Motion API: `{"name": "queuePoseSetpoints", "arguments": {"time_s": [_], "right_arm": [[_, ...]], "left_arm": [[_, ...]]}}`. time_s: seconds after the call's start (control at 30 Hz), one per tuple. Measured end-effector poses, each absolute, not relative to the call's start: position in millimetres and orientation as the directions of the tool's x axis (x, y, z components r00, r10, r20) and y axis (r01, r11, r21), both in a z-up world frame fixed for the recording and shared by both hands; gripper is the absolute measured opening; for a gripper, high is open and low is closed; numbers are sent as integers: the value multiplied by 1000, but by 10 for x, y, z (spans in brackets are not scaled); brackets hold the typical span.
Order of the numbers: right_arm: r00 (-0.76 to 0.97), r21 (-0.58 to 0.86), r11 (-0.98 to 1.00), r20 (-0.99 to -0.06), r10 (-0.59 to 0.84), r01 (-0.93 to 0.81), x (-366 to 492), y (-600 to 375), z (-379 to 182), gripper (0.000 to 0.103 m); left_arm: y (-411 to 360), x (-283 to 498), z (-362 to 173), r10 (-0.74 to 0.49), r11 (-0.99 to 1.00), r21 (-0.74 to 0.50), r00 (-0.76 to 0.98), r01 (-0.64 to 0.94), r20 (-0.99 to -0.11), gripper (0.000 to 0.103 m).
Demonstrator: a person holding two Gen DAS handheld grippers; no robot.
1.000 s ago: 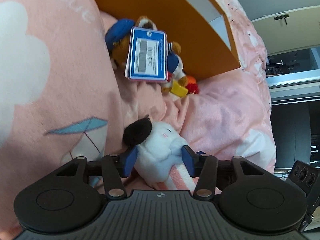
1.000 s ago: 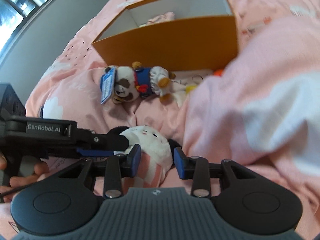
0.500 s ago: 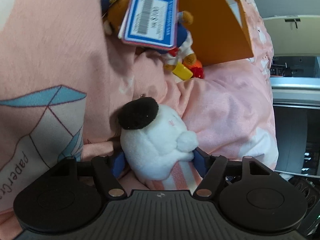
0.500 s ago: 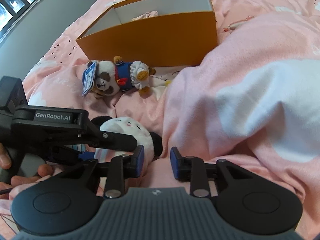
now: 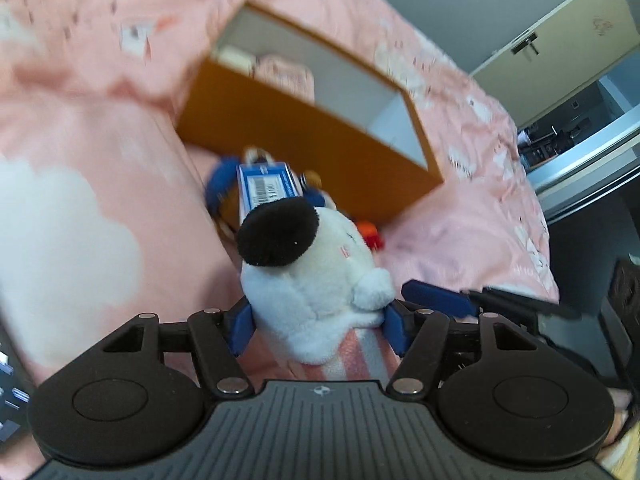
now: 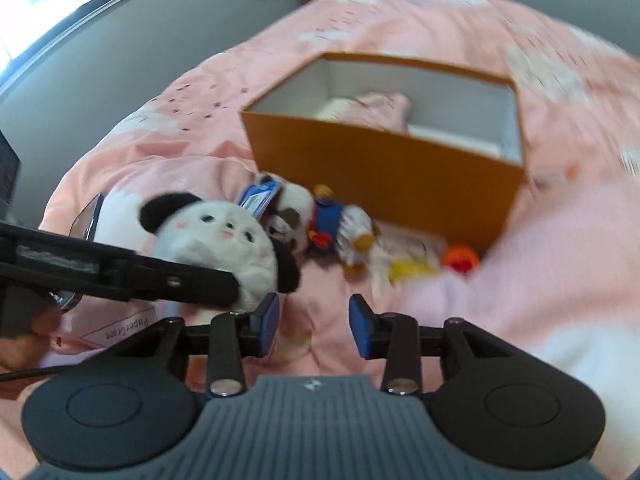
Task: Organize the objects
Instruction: 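Grasp the white plush with black ear with the left gripper and lift it, then grasp the brown sailor bear plush with the right gripper while the left gripper holds the white plush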
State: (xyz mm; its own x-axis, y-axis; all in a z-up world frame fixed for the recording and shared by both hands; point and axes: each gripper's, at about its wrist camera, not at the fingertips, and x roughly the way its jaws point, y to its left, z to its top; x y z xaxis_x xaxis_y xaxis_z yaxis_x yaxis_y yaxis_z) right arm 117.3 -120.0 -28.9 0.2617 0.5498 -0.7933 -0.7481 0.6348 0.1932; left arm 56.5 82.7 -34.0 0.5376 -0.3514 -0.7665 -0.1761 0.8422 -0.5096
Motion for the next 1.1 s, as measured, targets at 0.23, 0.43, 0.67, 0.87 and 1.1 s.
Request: {"name": "queuePoseSetpoints", "arguments": {"time_s": [0.23, 0.43, 0.67, 0.87, 1.1], "right_arm": [[253, 18, 442, -799, 545, -897, 1338, -763, -284, 52], [232, -157, 189, -837, 495, -969, 1518, -426, -486, 61], [206, -246, -29, -865, 457, -969, 1688, -82, -752, 65], [152, -200, -73, -895, 419, -977, 1803, 68, -983, 69], [136, -103, 99, -892, 432, -990, 1944, 29, -957, 53]], "left_arm": [[1022, 545, -228, -229, 888, -414, 586, -201, -777, 73], [1055, 609, -342, -168, 916, -336, 552, -219, -817, 77], [1009, 553, -269, -113, 927, -275, 508, -255, -854, 80], [1045, 517, -212, -86, 915, -256, 470, -311, -878, 81], [1056, 527, -183, -50, 904, -228, 439, -363, -897, 80]]}}
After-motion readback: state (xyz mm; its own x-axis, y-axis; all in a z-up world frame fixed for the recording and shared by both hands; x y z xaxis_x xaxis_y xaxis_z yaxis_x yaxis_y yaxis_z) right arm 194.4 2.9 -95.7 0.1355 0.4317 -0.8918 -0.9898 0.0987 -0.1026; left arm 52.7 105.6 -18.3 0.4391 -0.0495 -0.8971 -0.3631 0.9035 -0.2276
